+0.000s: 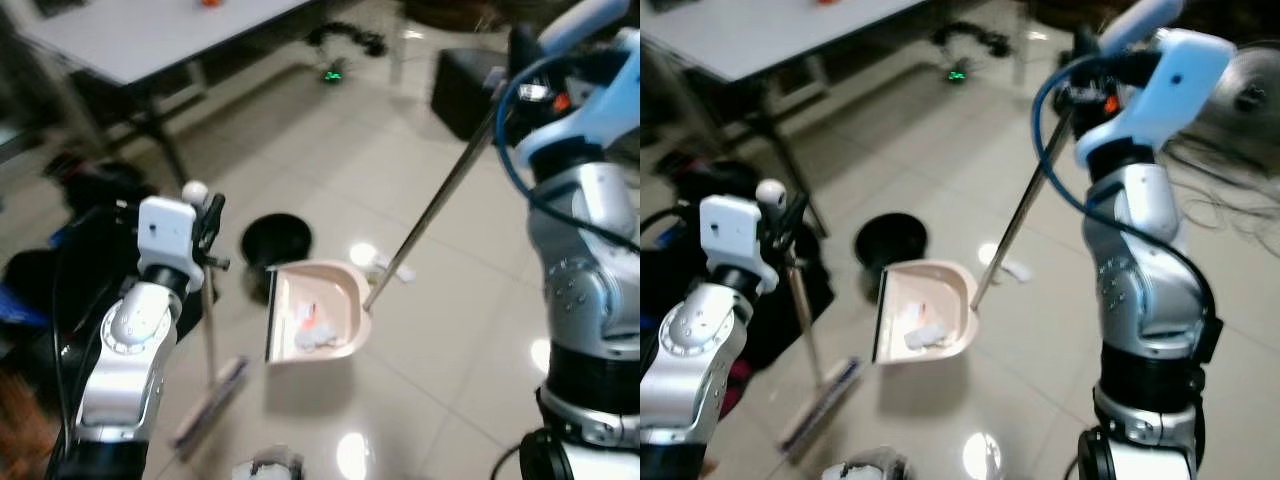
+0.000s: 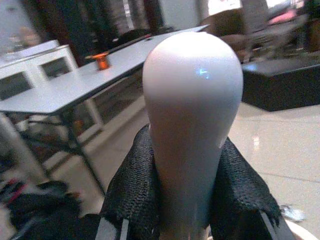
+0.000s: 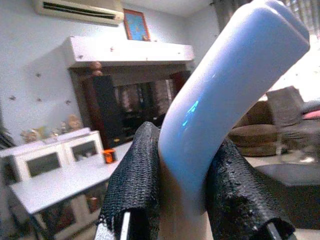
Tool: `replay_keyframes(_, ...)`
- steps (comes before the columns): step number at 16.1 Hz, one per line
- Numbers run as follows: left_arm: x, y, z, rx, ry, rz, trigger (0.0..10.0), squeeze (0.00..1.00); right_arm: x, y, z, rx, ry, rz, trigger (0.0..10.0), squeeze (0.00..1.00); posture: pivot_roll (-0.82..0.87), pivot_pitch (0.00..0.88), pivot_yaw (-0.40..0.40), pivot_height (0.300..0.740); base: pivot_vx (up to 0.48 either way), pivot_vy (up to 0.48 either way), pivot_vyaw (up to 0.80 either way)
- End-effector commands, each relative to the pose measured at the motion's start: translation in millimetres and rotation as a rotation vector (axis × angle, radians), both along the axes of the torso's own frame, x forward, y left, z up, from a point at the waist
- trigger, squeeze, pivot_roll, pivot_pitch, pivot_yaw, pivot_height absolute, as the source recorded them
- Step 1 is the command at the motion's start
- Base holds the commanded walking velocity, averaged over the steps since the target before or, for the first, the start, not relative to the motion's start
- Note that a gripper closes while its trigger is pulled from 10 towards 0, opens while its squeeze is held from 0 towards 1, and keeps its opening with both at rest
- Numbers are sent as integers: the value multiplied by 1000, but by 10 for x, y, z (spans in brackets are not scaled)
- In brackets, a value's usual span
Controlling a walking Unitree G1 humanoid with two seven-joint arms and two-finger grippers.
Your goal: Sweep floor
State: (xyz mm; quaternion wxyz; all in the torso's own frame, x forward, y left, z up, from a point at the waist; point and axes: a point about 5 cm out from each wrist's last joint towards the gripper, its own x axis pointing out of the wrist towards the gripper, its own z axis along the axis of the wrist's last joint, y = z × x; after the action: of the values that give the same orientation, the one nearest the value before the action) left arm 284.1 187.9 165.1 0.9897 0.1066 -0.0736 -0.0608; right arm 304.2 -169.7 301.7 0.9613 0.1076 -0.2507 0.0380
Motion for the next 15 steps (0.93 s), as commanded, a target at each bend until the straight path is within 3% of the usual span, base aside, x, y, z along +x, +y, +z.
replay_keyframes(1, -7, 14, 69, 5, -25, 19, 10000, 0, 9, 25, 85, 31, -12, 24, 10000, 0, -31, 66, 43, 740, 334, 0, 0)
replay_keyframes(13, -5, -19, 45, -12, -14, 37, 10000, 0, 30, -10, 241, 34, -30, 29, 10000, 0, -33, 63, 35, 740, 332, 0, 0)
replay_keyframes(15, -7, -12, 48, -10, -13, 36, 10000, 0, 29, 0, 257, 34, -33, 29, 10000, 0, -34, 64, 38, 740, 334, 0, 734)
